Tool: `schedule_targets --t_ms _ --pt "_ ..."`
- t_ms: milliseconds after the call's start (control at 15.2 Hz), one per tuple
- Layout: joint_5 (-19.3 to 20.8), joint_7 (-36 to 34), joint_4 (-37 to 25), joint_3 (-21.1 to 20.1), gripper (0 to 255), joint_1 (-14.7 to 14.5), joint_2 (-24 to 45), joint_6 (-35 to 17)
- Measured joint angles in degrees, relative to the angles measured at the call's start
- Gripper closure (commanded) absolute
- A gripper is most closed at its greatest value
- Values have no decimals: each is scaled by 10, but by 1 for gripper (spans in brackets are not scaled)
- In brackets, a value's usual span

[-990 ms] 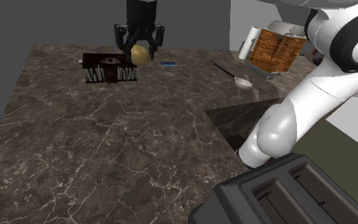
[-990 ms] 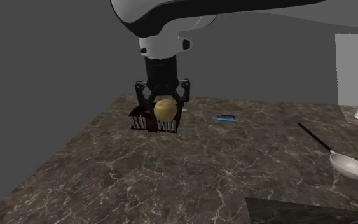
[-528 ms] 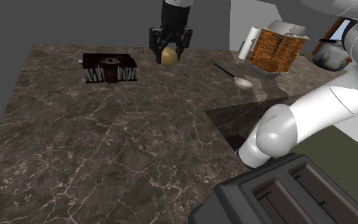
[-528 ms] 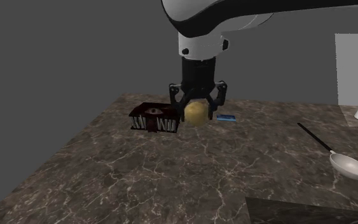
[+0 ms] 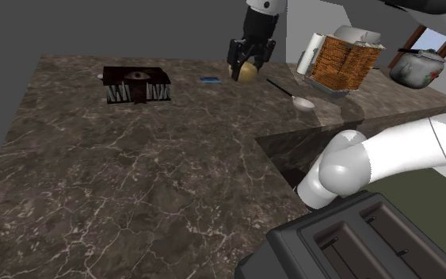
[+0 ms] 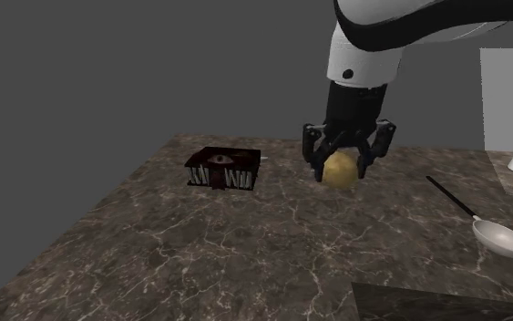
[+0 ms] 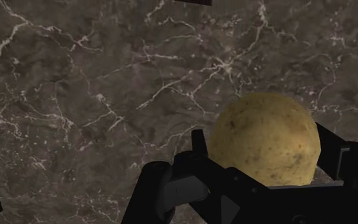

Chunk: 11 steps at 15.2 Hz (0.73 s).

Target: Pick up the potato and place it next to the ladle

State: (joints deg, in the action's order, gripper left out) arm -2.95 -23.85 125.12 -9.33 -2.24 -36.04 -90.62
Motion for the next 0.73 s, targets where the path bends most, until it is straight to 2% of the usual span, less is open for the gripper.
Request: schedule_targets --t_ms 330,726 --pt "23 53 55 49 255 10 -77 22" --pt "70 124 104 116 255 29 -167 61"
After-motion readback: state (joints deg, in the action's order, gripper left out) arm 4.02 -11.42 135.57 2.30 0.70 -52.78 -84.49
